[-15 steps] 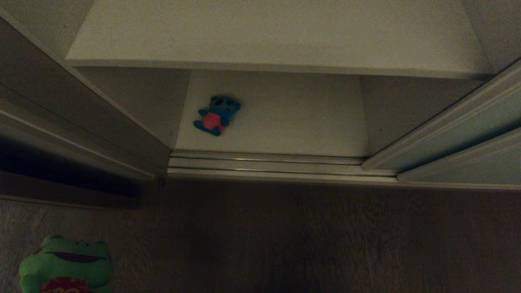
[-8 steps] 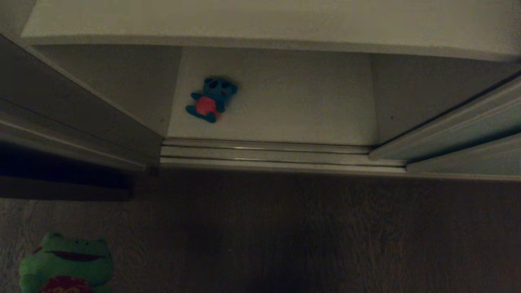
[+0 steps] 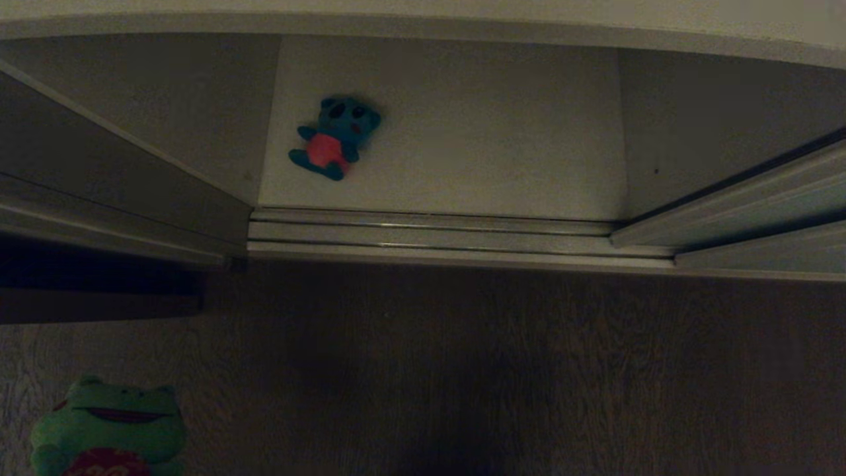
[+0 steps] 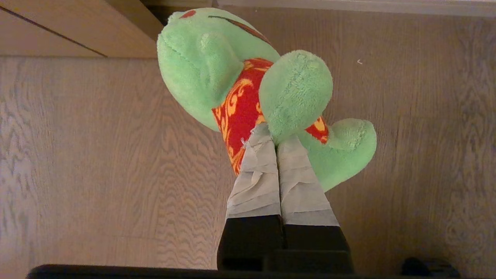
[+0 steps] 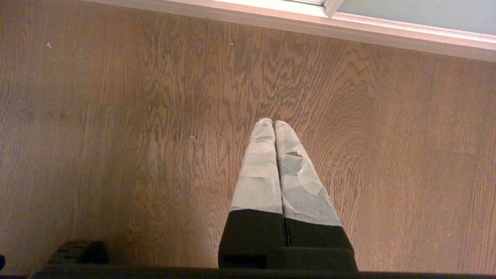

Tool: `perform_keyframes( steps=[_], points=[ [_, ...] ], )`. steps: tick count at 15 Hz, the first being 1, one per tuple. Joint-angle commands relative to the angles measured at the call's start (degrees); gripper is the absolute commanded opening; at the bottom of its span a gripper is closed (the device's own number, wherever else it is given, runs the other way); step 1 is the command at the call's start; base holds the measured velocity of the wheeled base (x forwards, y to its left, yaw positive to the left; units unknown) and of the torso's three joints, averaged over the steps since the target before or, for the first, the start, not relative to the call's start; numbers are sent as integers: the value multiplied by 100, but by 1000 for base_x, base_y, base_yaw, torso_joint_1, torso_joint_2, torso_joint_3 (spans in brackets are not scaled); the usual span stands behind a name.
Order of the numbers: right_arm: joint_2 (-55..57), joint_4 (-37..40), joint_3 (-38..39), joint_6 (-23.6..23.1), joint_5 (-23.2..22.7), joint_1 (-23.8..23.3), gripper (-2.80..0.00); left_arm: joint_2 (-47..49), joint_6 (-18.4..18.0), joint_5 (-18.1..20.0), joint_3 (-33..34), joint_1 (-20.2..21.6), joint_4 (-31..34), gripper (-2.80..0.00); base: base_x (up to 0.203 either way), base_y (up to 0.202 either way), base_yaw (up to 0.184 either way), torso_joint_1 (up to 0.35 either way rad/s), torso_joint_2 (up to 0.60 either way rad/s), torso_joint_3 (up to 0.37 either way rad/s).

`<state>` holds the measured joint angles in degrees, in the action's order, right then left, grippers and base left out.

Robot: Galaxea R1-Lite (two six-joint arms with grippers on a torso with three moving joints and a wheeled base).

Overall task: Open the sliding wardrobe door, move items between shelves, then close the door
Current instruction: Place the green doll on the lower shelf

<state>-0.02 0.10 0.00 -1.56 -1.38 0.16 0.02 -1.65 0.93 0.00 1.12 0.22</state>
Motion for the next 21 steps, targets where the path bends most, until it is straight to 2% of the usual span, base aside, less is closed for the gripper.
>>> perform_keyframes(
  steps=[1, 4, 7, 9, 11, 13, 16, 19, 21],
  points=[
    [-6, -1, 0, -2, -3, 2, -280, 15, -31, 4, 0, 2, 15, -280, 0, 0, 0, 0, 0, 0],
    [-6, -1, 0, -2, -3, 2, -280, 15, -50, -4, -5, 2, 11, -280, 0, 0, 0, 0, 0, 0],
    [-6, -1, 0, -2, -3, 2, -280, 15, -386, 27, -75, 2, 46, -280, 0, 0, 0, 0, 0, 0],
    [-6, -1, 0, -2, -3, 2, -280, 75, -394, 195, -429, 2, 86, -280, 0, 0, 0, 0, 0, 0],
    [-6, -1, 0, -2, -3, 2, -280, 545, -372, 415, -870, 2, 134, -280, 0, 0, 0, 0, 0, 0],
    [-6, -1, 0, -2, -3, 2, -280, 1371, -291, 697, -1234, -3, 151, -280, 0, 0, 0, 0, 0, 0],
    [-6, -1, 0, -2, -3, 2, -280, 3281, -63, 1201, -1759, -100, 92, -280, 0, 0, 0, 0, 0, 0],
    [-6, -1, 0, -2, -3, 2, -280, 5233, 86, 2030, -2369, -172, -152, -280, 0, 0, 0, 0, 0, 0],
    [-6, -1, 0, -2, -3, 2, -280, 6377, 173, 2391, -3033, -324, -327, -280, 0, 0, 0, 0, 0, 0]
  ],
)
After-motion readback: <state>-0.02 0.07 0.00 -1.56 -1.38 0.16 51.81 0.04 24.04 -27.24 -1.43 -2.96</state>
